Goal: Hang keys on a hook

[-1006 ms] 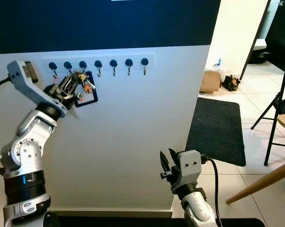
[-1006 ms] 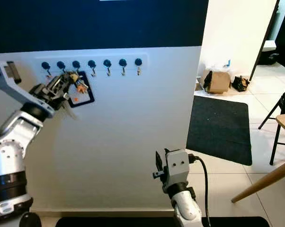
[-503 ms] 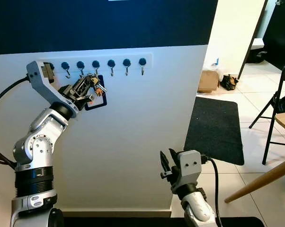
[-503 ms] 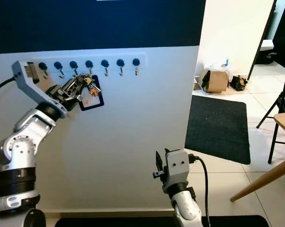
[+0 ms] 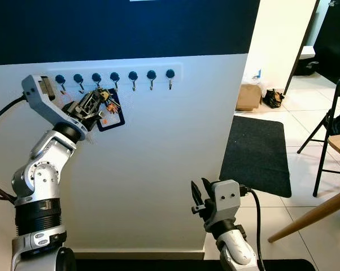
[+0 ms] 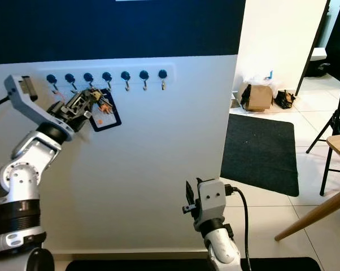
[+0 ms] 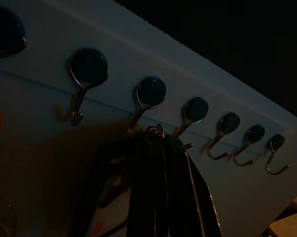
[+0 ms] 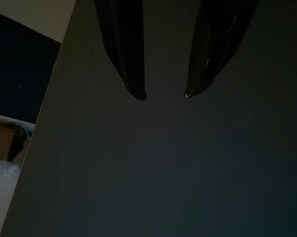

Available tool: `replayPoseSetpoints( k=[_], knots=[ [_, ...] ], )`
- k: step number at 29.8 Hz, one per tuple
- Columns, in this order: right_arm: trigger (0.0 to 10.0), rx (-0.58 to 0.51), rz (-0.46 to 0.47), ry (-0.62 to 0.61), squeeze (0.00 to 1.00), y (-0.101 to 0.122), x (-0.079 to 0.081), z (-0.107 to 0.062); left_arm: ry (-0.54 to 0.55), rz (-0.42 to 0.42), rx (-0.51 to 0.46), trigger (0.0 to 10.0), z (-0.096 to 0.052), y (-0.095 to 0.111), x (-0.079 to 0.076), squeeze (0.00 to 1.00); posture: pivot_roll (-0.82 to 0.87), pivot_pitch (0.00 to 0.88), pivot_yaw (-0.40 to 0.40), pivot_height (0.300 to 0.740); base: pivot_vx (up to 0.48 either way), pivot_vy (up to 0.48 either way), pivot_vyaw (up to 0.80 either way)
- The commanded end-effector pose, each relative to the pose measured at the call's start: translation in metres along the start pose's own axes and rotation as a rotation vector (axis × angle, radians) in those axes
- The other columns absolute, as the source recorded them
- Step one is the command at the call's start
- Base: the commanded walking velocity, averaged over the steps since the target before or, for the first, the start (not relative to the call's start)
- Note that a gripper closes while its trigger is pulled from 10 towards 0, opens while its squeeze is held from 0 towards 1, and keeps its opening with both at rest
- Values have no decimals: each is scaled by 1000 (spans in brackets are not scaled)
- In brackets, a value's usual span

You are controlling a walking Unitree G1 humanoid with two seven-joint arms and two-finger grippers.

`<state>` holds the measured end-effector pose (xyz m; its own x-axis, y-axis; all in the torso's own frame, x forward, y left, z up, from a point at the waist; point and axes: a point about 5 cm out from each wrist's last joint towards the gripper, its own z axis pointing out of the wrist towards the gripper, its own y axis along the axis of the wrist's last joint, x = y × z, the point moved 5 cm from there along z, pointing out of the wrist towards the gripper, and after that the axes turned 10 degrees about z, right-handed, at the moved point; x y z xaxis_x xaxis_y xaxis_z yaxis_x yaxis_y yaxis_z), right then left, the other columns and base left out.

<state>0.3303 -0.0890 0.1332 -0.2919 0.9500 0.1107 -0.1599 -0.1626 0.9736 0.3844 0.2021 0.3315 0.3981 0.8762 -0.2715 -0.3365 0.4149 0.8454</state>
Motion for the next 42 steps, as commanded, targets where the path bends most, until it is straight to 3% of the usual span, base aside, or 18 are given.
replayPoseSetpoints(
  k=[1,8,12,24,29,30,33,35,36,37,38,40,42],
  knots=[
    [10000,27,-4,9,0,-6,3,-2,33,-6,-23,10000,-4,8,11,0,11,116,81,740,0,0,0],
    [10000,25,-4,14,0,-5,4,0,75,-12,1,10000,4,-1,16,0,10,114,78,740,0,0,0],
    [10000,23,-4,13,0,-5,4,1,144,-36,25,10000,12,-10,27,0,7,114,79,740,0,0,0],
    [10000,23,-4,3,0,-5,2,-1,231,-61,19,10000,22,-10,42,0,0,119,87,740,0,0,0],
    [10000,24,-4,2,0,-6,2,-2,197,55,72,10000,19,-20,35,0,4,121,88,740,0,0,0],
    [10000,26,-2,3,0,-6,3,-2,147,177,121,10000,15,-30,24,0,11,125,87,740,0,0,0],
    [10000,26,-1,3,0,-6,4,-2,124,224,138,10000,13,-34,19,0,13,127,87,740,0,0,0],
    [10000,29,2,6,0,-7,5,-2,79,327,175,10000,8,-41,9,0,20,130,87,740,0,0,0],
    [10000,29,2,6,0,-7,5,-2,79,327,175,10000,8,-41,9,0,20,130,87,740,0,0,0],
    [10000,31,5,9,0,-8,6,-2,47,446,201,10000,4,-47,3,678,23,132,87,740,0,0,0],
    [10000,31,6,10,0,-8,7,-3,38,457,207,10000,3,-48,1,1000,25,132,88,740,0,0,0],
    [10000,32,7,11,0,-9,7,-3,35,467,205,10000,3,-48,0,1000,25,132,88,740,0,0,0],
    [10000,34,9,10,0,-9,7,-3,26,565,184,10000,0,-44,-6,1000,27,134,89,740,0,0,0]
  ],
)
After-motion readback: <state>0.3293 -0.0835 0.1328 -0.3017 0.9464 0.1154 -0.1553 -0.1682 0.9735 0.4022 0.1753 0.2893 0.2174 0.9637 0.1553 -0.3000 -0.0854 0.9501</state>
